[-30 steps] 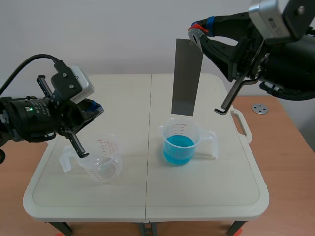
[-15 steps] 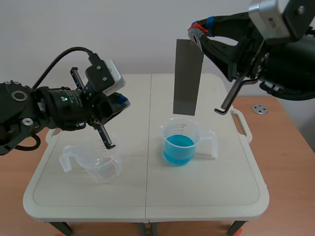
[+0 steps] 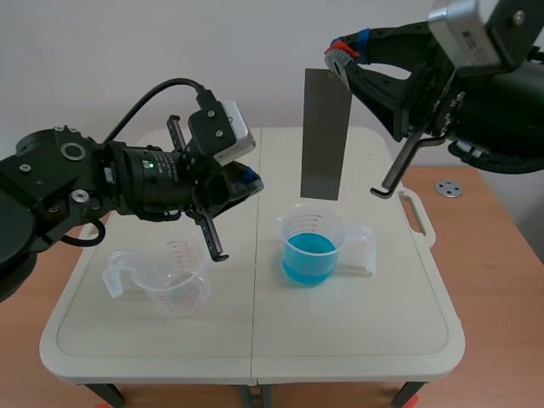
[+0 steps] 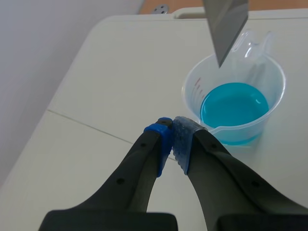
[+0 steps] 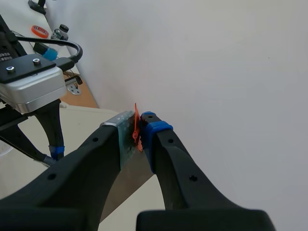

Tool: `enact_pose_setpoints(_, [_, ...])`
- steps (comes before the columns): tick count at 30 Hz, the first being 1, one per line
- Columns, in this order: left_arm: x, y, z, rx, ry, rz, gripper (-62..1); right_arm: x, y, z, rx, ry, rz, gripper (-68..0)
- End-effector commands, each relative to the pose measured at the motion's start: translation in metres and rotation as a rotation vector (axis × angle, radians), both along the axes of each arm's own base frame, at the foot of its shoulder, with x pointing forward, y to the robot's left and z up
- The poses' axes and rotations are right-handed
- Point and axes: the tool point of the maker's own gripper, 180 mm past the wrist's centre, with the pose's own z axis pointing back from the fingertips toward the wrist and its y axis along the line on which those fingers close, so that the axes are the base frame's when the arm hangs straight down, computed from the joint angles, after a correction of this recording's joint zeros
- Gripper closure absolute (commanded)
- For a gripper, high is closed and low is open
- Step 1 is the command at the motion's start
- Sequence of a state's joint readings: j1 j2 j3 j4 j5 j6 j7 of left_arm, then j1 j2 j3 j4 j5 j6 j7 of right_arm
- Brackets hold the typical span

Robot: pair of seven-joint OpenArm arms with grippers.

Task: Hold the metal plate by the orange handle, dip it into the blue solution, take it out and point at it, then put the plate back in the beaker on the left.
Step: 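Raise the plate and point at it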

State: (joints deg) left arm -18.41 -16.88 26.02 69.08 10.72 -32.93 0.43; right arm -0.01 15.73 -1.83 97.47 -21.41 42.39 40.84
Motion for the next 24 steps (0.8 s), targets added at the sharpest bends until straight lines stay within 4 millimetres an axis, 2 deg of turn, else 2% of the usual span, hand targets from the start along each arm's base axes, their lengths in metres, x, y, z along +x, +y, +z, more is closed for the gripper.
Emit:
enact_pose_setpoints(1, [0.0044,-0.0062,0.0123,-0.018,-0.034,-0.008,-2.3,-0.0017,-0.0017,0.0161,0.020,-0.043,0.010,-1.3])
enact_pose_setpoints(8, [0.0034,-0.0132,0.0135,-0.022,-0.039,-0.017,-2.3,-0.0018,-0.0017,0.0162,0.020,-0.043,0.010,-1.3])
enact_pose_setpoints(24, [0.0041,-0.0103,0.0124,-0.015,-0.042,-0.012,-2.3,-0.0017,-0.0017,0.0163,0.020,-0.044,0.010,-1.3])
